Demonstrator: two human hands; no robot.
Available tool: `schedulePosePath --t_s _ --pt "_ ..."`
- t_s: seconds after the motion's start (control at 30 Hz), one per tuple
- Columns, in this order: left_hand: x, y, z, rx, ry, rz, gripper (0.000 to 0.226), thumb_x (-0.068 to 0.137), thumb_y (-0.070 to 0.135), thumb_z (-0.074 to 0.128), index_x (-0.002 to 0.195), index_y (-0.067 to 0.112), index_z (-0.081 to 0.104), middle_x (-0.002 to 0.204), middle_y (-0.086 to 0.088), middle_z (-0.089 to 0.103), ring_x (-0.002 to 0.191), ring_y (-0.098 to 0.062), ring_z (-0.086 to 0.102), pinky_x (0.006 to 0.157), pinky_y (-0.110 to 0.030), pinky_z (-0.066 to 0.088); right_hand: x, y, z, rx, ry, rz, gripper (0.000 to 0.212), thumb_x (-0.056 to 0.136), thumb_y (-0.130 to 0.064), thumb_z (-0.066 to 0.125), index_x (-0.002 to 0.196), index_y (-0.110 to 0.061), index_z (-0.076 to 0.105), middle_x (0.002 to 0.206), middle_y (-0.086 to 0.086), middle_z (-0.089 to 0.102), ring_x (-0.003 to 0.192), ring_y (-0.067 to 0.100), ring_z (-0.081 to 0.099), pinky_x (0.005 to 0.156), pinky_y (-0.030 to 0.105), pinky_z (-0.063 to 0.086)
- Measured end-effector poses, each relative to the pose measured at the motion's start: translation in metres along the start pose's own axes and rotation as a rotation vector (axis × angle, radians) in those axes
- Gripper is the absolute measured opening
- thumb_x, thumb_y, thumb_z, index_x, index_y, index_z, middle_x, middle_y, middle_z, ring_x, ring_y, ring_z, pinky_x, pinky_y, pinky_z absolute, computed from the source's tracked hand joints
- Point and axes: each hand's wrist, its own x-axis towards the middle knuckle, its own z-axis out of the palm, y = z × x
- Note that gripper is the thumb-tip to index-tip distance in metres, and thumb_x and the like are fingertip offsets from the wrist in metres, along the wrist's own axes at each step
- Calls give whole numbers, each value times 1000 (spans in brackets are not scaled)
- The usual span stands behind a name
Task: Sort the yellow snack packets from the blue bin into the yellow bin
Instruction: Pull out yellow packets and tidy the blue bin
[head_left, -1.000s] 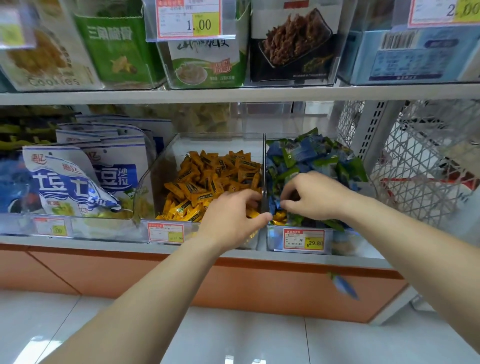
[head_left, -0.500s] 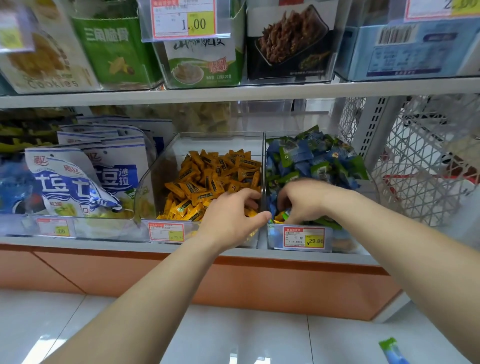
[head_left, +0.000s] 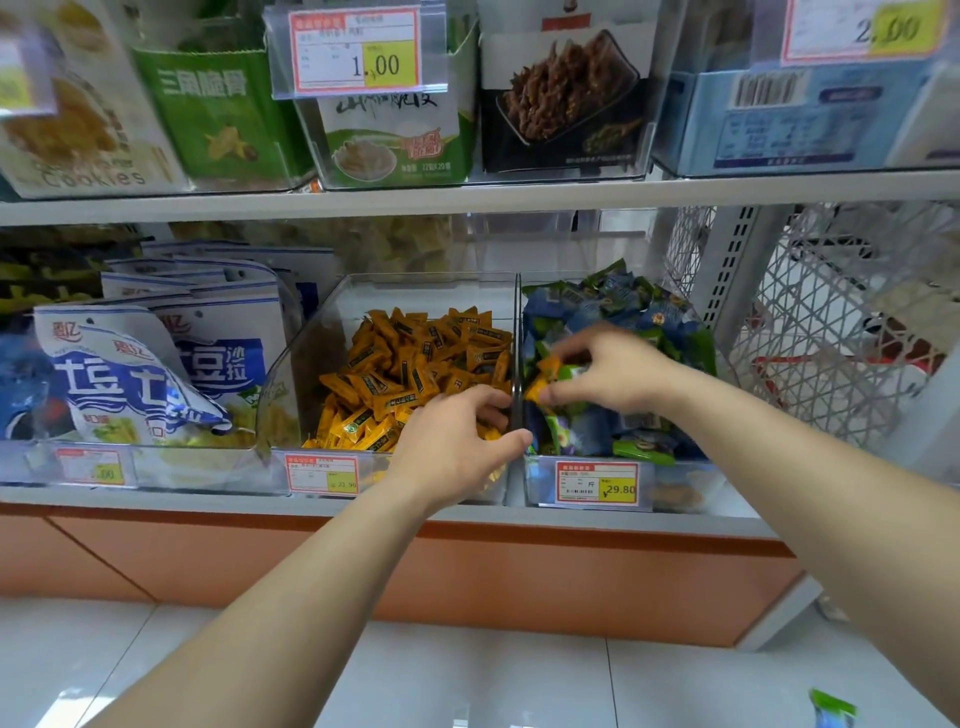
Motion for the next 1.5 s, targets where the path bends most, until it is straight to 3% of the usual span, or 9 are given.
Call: schedulePosePath --t_s 0.17,0.37,0.63,0.8,0.93,1.1,1.3,1.4,1.5 --pt "5 12 1 -181 162 20 53 85 47 71 133 28 57 116 20 64 110 -4 59 94 -27 50 -8 5 -14 338 66 59 21 75 -44 81 88 -29 74 87 -15 72 83 2 64 66 21 44" --pt "16 42 8 -63 343 142 62 91 40 66 147 26 44 138 2 56 125 -19 47 104 -32 39 -14 5 -15 562 59 5 20 78 -38 80 91 -23 75 89 -9 76 84 3 70 73 17 50" --pt "23 56 6 -339 242 177 66 90 24 71 148 35 40 117 11 64 102 -6 62 94 -34 54 -19 4 -13 769 105 -18 53 66 -39 81 111 -16 65 107 7 72 104 21 68 98 43 51" --pt "21 58 6 -401 231 177 66 88 23 73 144 36 42 113 26 60 102 2 61 89 -16 50 -23 1 -13 775 102 -49 34 78 -27 77 108 -13 72 102 4 76 99 20 71 93 41 55" --pt "20 55 0 -483 261 133 41 88 22 74 122 32 53 105 15 64 96 -7 65 76 -37 60 -26 -4 -10 839 34 -72 19 91 -20 67 106 -8 72 102 9 75 97 21 72 82 33 58" --pt "20 25 -23 -283 408 94 31 90 24 72 109 39 54 97 22 61 92 7 59 74 -7 46 -22 -4 -8 556 118 3 20 98 -25 58 117 -22 64 119 -3 66 114 11 59 98 27 45" --pt "18 -6 -40 150 225 0 38 95 35 63 133 30 58 131 1 64 110 -21 63 89 -35 53 -36 -8 -10 14 118 -95 44 96 -30 59 138 -19 53 133 -4 59 117 10 54 91 20 39" --pt "10 -1 -46 203 216 -30 50 93 43 64 140 29 53 138 -1 60 121 -24 58 94 -37 49 -50 -11 -21 37 187 -120 32 94 -32 61 124 -23 62 113 -12 63 102 4 58 77 11 40" --pt "-7 23 -50 154 336 86 33 94 39 61 125 29 63 124 5 65 112 -15 61 90 -29 48 -77 -6 -24 41 145 -126 14 91 -30 65 105 -29 67 95 -19 63 88 -3 60 67 7 40"
